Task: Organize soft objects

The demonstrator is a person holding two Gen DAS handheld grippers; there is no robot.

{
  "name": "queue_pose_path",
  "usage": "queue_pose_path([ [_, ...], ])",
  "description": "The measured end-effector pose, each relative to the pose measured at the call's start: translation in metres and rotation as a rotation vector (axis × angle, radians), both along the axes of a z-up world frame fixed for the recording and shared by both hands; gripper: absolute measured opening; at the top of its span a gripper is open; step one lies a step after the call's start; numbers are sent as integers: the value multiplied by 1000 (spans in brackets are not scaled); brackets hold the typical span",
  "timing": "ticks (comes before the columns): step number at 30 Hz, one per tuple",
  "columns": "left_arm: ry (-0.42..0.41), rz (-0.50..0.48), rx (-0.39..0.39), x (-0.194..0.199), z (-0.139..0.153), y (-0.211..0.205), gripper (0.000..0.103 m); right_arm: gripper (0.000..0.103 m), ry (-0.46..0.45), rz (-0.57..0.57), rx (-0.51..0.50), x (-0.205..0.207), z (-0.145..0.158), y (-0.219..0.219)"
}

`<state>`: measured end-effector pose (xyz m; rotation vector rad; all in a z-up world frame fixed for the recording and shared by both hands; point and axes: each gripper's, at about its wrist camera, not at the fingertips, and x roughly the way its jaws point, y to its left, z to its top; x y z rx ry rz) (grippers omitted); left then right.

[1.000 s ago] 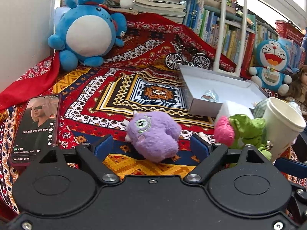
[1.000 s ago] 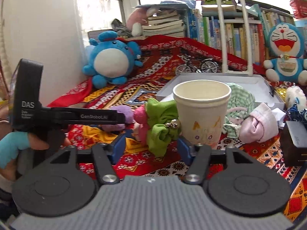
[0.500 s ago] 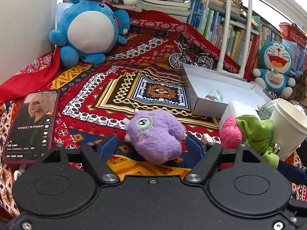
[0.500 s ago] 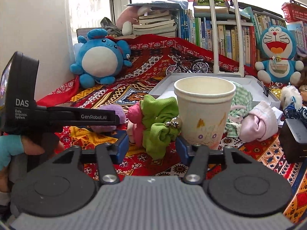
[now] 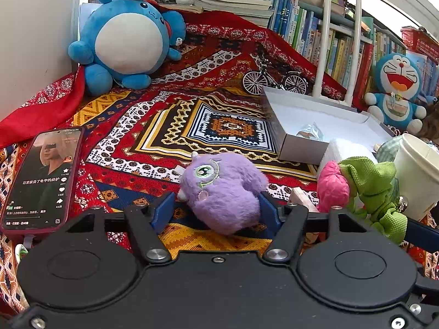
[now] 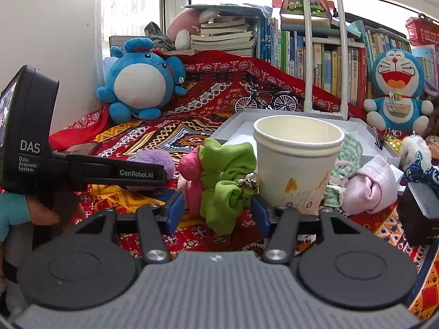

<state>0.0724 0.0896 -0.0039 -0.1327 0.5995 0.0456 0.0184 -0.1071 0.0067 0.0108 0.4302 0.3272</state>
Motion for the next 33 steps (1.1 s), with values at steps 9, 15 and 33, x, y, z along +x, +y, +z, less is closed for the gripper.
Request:
queue_pose_path([
  [9, 3, -10, 3, 0, 0, -1, 51, 60, -12, -1, -17, 4, 0, 3],
  [15, 5, -12, -1, -6, 2, 1, 50, 60, 0, 4, -17, 6, -1, 3],
  [33, 1, -40, -6, -48, 12, -4, 49, 29, 9, 16, -43, 9, -2, 3],
])
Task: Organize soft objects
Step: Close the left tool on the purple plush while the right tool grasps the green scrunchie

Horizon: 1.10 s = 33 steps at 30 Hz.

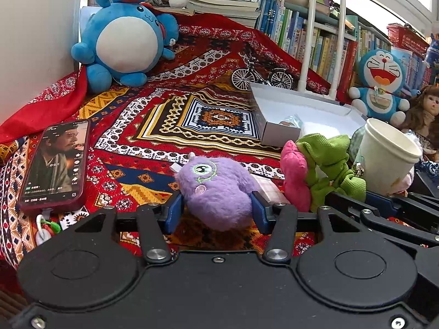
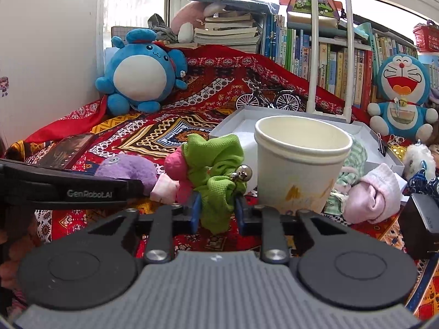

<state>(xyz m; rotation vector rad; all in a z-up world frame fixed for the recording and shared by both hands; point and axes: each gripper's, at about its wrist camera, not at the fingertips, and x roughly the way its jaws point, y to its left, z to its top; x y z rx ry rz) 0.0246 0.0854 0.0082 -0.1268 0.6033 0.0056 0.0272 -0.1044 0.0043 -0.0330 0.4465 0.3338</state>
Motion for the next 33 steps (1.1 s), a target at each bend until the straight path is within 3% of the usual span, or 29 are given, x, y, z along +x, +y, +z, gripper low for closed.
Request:
queue_pose_path([
  [21, -10, -31, 4, -26, 14, -15, 48, 23, -16, 83, -26, -26, 16, -13],
  [27, -3, -42, 36, -33, 15, -22, 50, 24, -10, 94, -48, -35, 22, -28],
  [30, -2, -31, 52, -35, 13, -25, 53, 39, -13, 90, -52, -38, 21, -35],
  [31, 0, -28, 57, -35, 12, -26, 54, 50, -16, 87, -58, -37, 20, -36],
  [33, 0, -29, 68, -34, 11, -28, 62, 60, -18, 88, -63, -37, 18, -36],
])
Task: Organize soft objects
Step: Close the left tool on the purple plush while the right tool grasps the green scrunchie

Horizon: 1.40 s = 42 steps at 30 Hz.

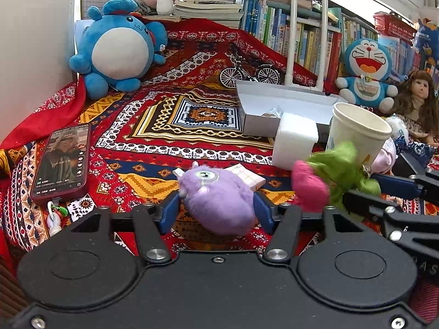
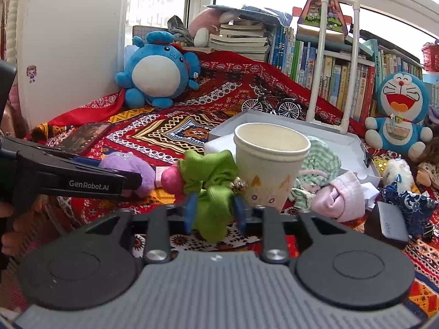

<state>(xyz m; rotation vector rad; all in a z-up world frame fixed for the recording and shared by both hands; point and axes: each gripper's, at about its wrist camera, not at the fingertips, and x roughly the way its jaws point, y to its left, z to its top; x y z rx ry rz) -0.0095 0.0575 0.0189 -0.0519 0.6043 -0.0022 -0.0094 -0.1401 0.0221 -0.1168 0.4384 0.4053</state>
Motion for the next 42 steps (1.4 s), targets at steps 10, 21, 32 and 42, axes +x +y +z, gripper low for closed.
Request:
queue_pose_path([
  [10, 30, 19, 27, 9, -12, -1, 71, 76, -10, 19, -73, 9, -15, 21],
  [21, 41, 4, 9, 14, -20, 4, 67, 80, 16, 36, -93, 19, -24, 27],
  [32, 33, -9, 1, 14, -18, 4, 60, 68, 44, 53, -69, 23, -29, 31],
  [42, -11, -13, 20, 11, -4, 2, 60, 56, 41, 72, -33, 17, -19, 27],
])
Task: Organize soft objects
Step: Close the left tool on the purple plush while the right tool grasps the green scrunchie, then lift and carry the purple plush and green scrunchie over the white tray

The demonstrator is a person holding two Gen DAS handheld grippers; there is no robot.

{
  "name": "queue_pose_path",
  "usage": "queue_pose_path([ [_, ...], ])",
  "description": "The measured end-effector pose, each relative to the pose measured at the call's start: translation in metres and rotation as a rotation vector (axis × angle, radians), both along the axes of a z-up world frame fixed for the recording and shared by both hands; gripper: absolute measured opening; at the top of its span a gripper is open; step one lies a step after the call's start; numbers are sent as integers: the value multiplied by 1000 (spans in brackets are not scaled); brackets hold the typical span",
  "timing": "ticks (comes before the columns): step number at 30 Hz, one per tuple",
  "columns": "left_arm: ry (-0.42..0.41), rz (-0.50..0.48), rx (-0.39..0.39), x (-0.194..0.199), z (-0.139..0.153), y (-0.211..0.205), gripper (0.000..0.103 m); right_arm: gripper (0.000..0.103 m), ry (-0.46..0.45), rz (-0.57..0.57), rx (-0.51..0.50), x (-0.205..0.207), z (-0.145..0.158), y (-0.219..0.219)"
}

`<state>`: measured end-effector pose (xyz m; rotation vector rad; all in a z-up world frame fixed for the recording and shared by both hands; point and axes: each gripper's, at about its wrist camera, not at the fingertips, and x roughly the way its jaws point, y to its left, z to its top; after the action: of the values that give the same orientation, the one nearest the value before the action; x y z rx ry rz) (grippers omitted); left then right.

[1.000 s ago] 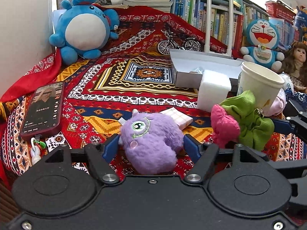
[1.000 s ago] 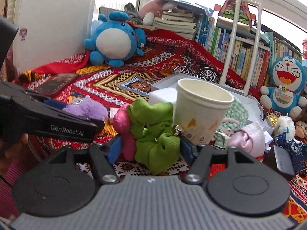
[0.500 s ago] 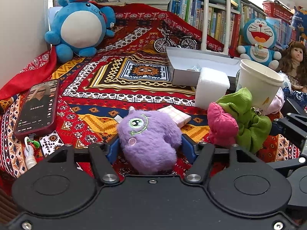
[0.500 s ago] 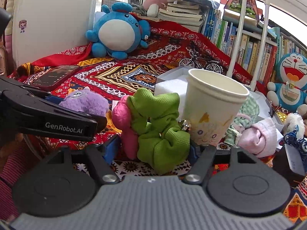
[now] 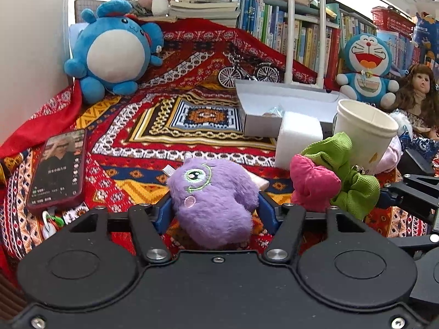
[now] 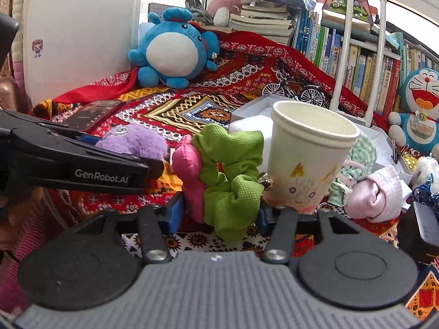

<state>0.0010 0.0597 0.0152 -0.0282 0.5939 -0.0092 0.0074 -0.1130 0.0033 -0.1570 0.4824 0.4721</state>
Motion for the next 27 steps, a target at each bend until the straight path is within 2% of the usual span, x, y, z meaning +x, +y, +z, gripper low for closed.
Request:
queue_pose_path([
  [16, -76, -15, -39, 9, 36, 4, 60, 55, -98, 35, 73, -12, 44, -8],
  [27, -135, -96, -92, 36, 84, 2, 60, 55, -164, -4, 122, 0, 79, -35],
])
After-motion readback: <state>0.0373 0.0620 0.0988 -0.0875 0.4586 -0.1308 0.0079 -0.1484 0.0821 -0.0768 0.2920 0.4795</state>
